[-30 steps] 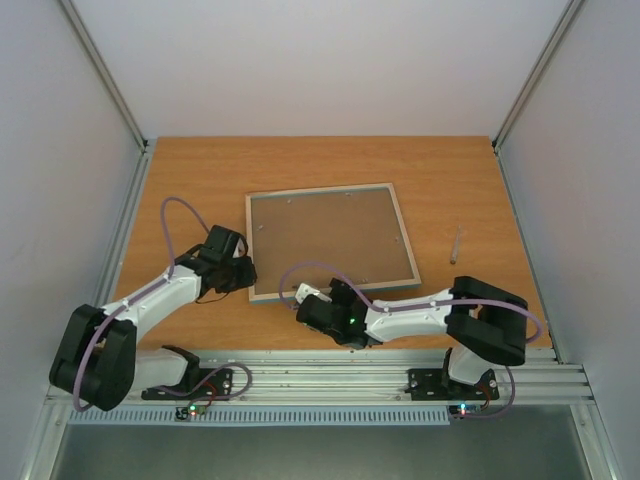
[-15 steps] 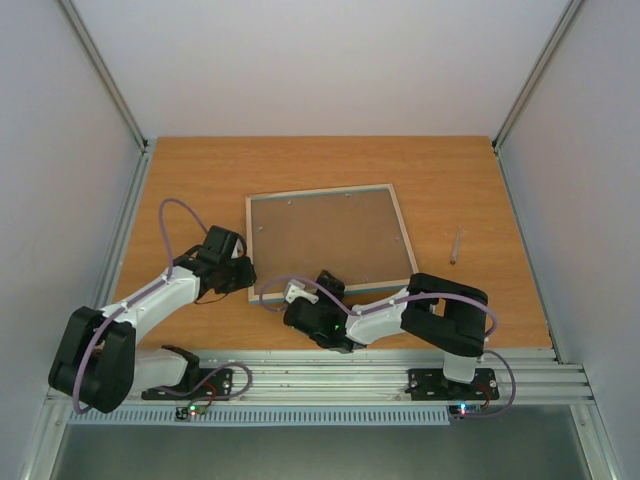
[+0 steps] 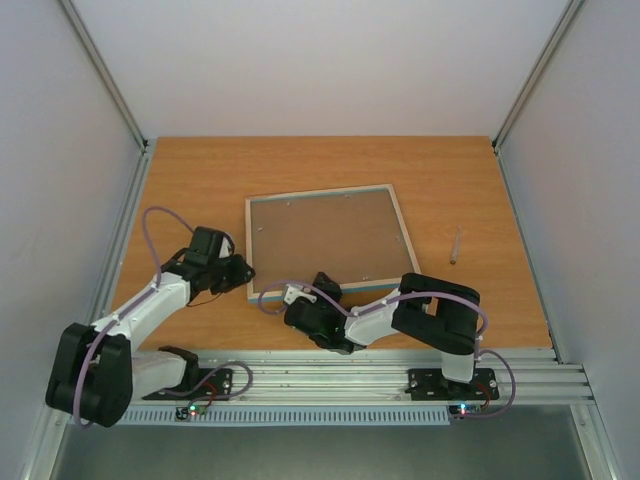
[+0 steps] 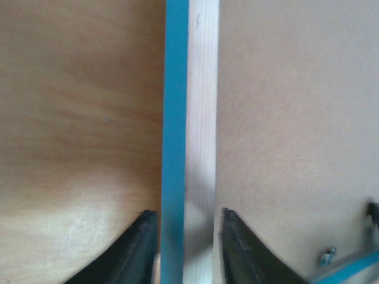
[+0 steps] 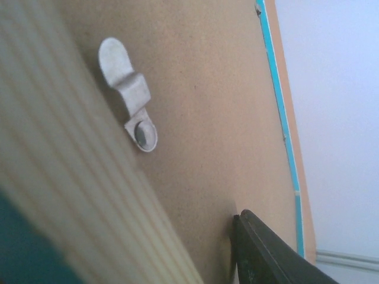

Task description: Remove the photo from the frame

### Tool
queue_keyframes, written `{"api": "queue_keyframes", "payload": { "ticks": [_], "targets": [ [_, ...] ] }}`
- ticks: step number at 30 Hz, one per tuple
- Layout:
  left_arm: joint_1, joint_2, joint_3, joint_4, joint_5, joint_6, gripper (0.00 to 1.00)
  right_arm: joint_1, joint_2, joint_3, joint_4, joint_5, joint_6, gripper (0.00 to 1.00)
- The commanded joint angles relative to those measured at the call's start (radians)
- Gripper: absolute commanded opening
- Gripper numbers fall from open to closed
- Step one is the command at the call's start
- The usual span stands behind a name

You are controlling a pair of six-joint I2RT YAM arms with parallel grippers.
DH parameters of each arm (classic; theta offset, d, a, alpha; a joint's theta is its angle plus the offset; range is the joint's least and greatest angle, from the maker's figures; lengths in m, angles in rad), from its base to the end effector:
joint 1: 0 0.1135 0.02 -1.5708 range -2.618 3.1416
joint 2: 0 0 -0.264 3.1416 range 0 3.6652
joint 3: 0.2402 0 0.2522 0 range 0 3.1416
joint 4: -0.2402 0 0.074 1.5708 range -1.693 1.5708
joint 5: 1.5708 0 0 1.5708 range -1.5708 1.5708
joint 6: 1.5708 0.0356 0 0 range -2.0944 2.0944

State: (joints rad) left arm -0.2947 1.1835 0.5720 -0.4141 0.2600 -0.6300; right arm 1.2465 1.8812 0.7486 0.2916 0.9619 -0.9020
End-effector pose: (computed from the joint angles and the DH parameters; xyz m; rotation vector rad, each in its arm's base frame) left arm 0.1997 -0.0702 0.1738 -0.3524 2.6724 -0.6511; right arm 0.1302 0.2957 0.0982 -1.6541 1.3744 -0.9462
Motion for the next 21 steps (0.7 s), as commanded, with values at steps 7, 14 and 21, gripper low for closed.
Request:
{"api": "queue_keyframes", "payload": {
  "ticks": [7,14,21],
  "targets": [
    [0.163,0.013,-0.037,0.293,0.297,-0.153,0.69,-0.004,-0.076,-0.035,0.044,0.01,0.019,0.33],
    [0.191,0.176,-0.031,0.465,0.409,-0.232,0.74,0.009,-0.101,-0.045,0.083,0.02,-0.014,0.25],
    [0.219,0.141,-0.043,0.472,0.434,-0.252,0.82,0.014,-0.134,-0.045,0.087,0.022,-0.029,0.14]
  ]
}}
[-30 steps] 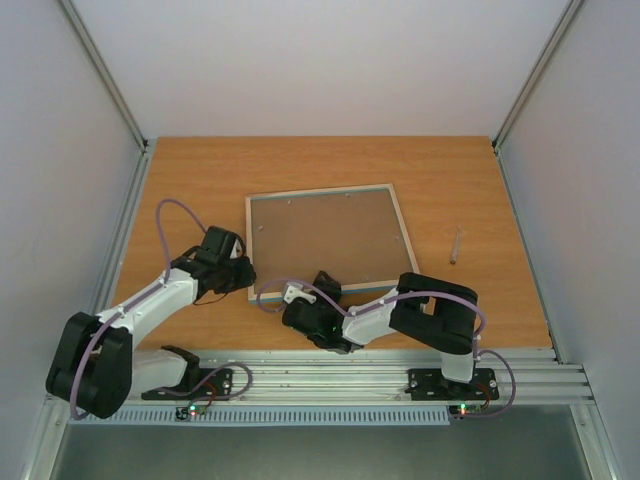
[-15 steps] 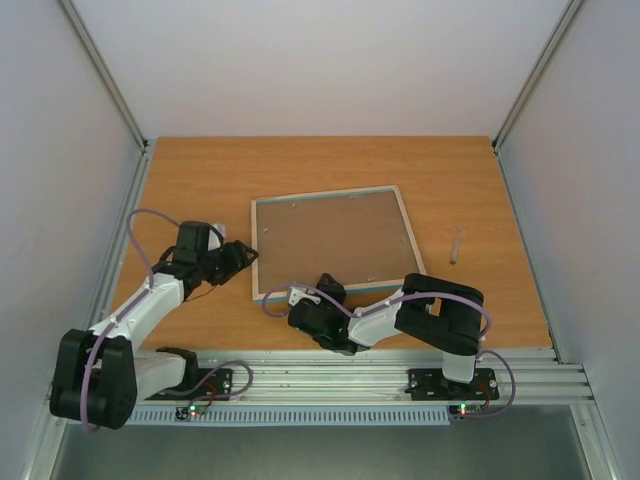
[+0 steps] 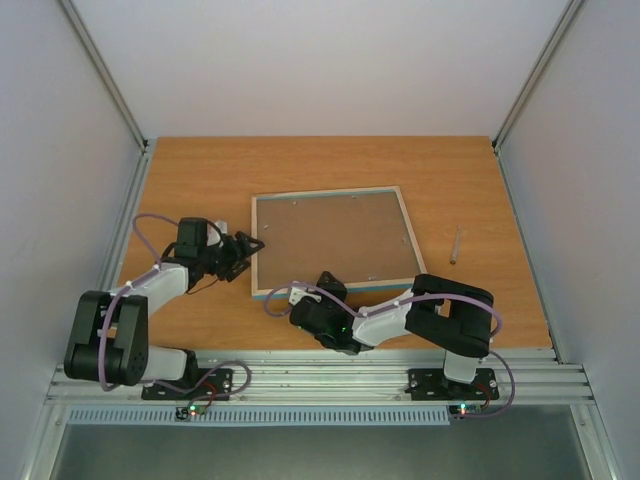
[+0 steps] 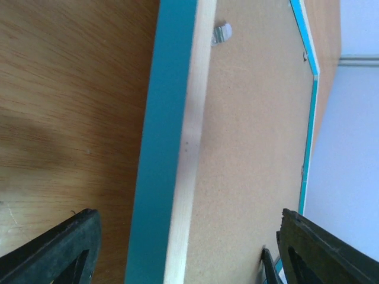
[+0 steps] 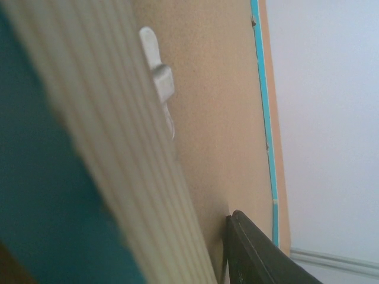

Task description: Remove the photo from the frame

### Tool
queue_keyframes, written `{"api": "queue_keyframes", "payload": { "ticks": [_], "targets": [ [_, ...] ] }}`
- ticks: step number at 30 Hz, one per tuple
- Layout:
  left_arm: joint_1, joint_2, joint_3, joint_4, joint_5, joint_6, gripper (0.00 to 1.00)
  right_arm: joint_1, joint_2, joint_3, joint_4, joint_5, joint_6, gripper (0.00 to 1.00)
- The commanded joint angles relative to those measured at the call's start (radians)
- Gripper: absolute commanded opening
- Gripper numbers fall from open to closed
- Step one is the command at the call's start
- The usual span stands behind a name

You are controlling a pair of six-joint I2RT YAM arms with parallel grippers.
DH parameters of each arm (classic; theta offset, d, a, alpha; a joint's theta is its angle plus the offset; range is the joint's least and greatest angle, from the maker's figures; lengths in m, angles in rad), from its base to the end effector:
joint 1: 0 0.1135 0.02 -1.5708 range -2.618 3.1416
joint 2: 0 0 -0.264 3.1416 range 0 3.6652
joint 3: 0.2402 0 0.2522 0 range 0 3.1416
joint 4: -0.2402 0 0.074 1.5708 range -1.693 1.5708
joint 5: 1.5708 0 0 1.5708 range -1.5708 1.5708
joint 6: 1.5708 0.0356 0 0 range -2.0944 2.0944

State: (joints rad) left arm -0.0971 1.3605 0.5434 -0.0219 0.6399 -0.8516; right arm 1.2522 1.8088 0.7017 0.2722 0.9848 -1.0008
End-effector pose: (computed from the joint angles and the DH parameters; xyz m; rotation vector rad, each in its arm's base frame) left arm 0.2416 -0.0449 0.1578 -0.6312 2.4620 -1.1844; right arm 0.1248 0.2835 0.1084 -1.7174 1.3008 -1.0209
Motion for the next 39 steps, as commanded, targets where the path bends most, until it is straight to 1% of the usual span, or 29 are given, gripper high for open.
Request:
{"api": "queue_keyframes", "payload": {
  "ticks": [1,3,4,8,10,12,14,17,19,21,26,32,36,39],
  "targets": [
    [0.022,-0.051,-0.016,0.076,0.054,-0.035,0.83,0.009,-0.065,0.002,0.109,0.001,0.068,0.11],
    [0.025,-0.083,-0.018,0.06,0.051,-0.039,0.86,0.012,-0.076,0.002,0.116,0.003,0.063,0.08],
    [0.027,-0.099,-0.02,0.053,0.053,-0.041,0.87,0.013,-0.084,0.001,0.125,0.004,0.06,0.02],
    [0.06,-0.196,-0.04,0.046,0.075,-0.083,0.89,0.019,-0.129,0.004,0.151,0.004,0.038,0.01],
    [0.102,-0.278,-0.063,0.057,0.078,-0.123,0.9,0.019,-0.158,0.011,0.149,-0.003,0.038,0.01],
    [0.151,-0.395,-0.067,0.031,0.056,-0.153,0.92,0.019,-0.191,0.018,0.143,-0.017,0.044,0.01],
    [0.171,-0.485,-0.039,-0.082,0.004,-0.143,0.94,0.019,-0.219,0.028,0.136,-0.03,0.055,0.01],
    [0.172,-0.582,0.019,-0.219,-0.07,-0.082,0.96,0.019,-0.254,0.046,0.123,-0.058,0.071,0.01],
    [0.173,-0.609,0.041,-0.265,-0.084,-0.062,0.97,0.019,-0.273,0.055,0.129,-0.08,0.075,0.01],
    [0.174,-0.625,0.035,-0.271,-0.087,-0.06,0.97,0.019,-0.289,0.069,0.128,-0.108,0.082,0.01],
    [0.174,-0.65,-0.037,-0.222,-0.085,-0.078,0.98,0.019,-0.306,0.135,0.12,-0.152,0.089,0.01],
    [0.172,-0.672,-0.054,-0.205,-0.055,-0.073,0.99,0.019,-0.316,0.217,0.19,-0.235,0.15,0.01],
    [0.161,-0.668,-0.094,-0.132,-0.03,-0.102,0.99,0.019,-0.288,0.279,0.245,-0.288,0.191,0.01],
    [0.136,-0.662,-0.118,-0.109,-0.036,-0.113,0.99,0.017,-0.271,0.32,0.28,-0.326,0.236,0.01]
  ]
}}
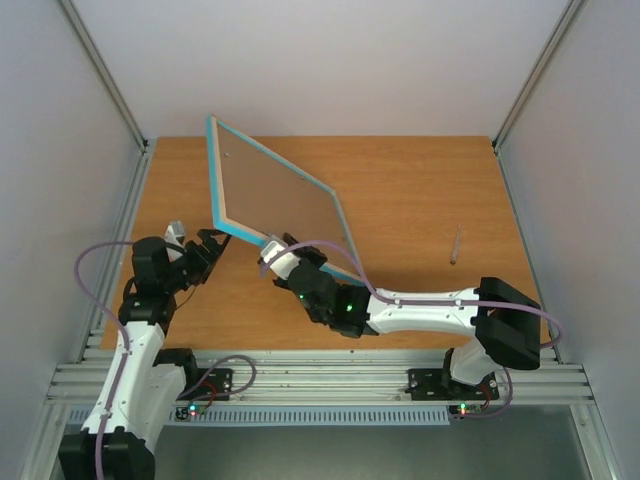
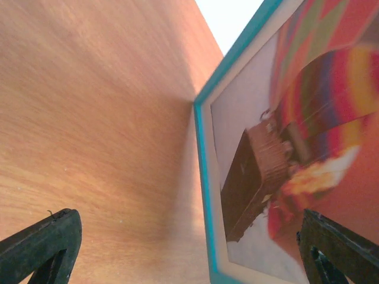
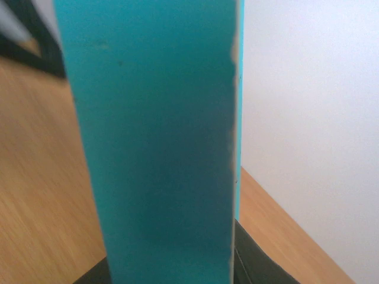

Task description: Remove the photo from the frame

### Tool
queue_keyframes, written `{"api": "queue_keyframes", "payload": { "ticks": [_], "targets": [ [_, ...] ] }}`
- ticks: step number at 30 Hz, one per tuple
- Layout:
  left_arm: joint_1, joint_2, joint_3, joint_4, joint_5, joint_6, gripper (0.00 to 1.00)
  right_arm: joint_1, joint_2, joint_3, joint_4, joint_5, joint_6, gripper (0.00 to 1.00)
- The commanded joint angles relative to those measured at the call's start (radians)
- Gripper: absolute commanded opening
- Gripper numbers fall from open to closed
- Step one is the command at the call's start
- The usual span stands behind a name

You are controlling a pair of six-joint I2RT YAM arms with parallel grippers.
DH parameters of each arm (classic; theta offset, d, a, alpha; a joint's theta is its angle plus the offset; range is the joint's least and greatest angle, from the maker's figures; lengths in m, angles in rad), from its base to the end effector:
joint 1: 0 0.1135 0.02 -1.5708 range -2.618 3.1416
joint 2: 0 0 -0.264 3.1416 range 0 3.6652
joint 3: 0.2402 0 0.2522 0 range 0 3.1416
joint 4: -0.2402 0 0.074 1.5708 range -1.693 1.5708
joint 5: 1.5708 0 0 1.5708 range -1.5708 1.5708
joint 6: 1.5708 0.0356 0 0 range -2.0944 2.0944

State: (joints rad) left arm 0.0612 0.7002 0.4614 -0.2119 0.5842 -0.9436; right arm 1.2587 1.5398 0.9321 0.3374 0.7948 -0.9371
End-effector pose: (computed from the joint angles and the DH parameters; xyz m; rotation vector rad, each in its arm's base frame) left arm 0.1646 -0.0096 0.2388 -0.6628 2.0270 -1.1310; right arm 0.1294 0.3182 0.2603 -1.2671 1.2583 -0.4977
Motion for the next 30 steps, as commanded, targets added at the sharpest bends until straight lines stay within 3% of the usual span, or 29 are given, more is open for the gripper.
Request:
{"api": "queue_keyframes", "payload": {
  "ticks": [1,12,24,30],
  "targets": [
    [-0.031,-0.002,-0.042,0.085,0.012,-0.021,0.99,0.01,0.003,0.1,0.226,-0.144,0.186,0.01],
    [-0.107,0.048,-0.074,0.104,-0.038,-0.001,0.99,-0.056,0.012,0.066,0.39,-0.168,0.55,0.01],
    [-0.123,0.09,-0.086,0.096,-0.064,0.014,0.99,-0.219,-0.056,-0.227,0.502,-0.114,1.131,0.01],
    [-0.129,0.105,-0.091,0.092,-0.073,0.014,1.0,-0.309,-0.047,-0.388,0.491,-0.126,1.502,0.01]
  ]
}}
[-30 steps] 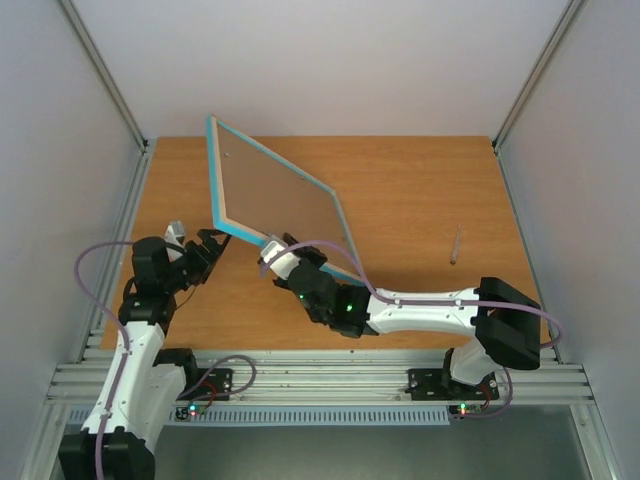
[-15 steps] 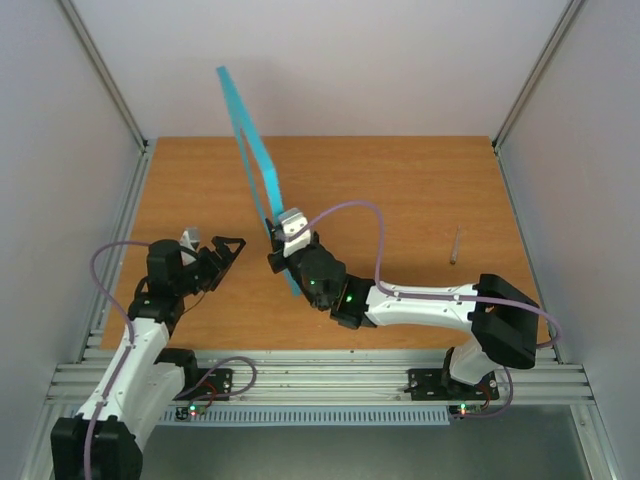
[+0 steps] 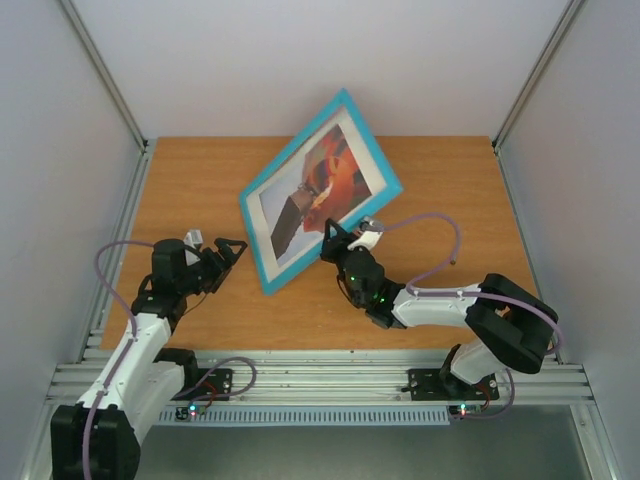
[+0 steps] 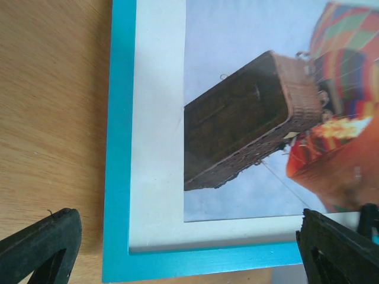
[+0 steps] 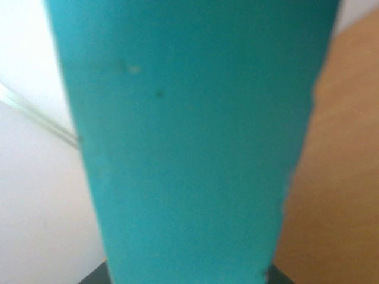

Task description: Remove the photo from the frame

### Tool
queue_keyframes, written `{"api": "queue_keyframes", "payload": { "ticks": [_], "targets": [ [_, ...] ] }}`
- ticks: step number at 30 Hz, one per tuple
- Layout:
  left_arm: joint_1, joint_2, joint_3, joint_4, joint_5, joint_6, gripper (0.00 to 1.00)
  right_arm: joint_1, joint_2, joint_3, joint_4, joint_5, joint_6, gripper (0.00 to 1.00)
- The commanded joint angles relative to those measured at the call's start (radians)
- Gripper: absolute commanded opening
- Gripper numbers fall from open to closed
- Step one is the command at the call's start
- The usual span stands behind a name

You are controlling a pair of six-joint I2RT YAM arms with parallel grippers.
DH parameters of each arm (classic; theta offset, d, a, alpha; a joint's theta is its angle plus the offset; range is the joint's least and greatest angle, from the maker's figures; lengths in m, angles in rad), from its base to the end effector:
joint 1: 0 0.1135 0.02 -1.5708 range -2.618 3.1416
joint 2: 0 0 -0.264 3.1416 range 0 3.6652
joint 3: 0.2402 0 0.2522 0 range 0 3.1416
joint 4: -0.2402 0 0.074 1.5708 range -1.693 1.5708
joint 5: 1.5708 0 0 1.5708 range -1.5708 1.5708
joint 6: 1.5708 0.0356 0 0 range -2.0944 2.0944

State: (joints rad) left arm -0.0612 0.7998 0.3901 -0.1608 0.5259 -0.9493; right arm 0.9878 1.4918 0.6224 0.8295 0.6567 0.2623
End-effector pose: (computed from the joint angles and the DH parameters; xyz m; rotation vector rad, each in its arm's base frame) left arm 0.1714 -0.0284 0.2037 -0.6692 2.1789 -1.1277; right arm 0.1862 0.2428 0.2242 -0.0751 1.6183 0.4403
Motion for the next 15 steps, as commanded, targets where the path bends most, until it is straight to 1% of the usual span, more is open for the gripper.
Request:
{"api": "queue_keyframes", "payload": {
  "ticks": [1,5,9,13,15],
  "targets": [
    [-0.006,0.005,-0.019,0.042,-0.018,0.019,0.99,-0.047,0.007,-0.1,0.003,0.016,0.351,0.01],
    [-0.01,0.004,-0.02,0.036,-0.021,0.013,0.99,-0.09,0.043,-0.185,0.032,0.012,0.552,0.01],
    [-0.011,0.005,-0.022,0.03,-0.024,0.012,0.99,-0.106,0.112,-0.252,0.089,0.008,0.727,0.01],
    [-0.013,0.01,-0.025,0.026,-0.023,0.011,0.99,-0.113,0.21,-0.289,0.132,-0.012,0.89,0.01],
    [-0.013,0.01,-0.027,0.024,-0.022,0.011,0.99,-0.117,0.285,-0.309,0.196,-0.029,0.955,0.01]
  ]
}}
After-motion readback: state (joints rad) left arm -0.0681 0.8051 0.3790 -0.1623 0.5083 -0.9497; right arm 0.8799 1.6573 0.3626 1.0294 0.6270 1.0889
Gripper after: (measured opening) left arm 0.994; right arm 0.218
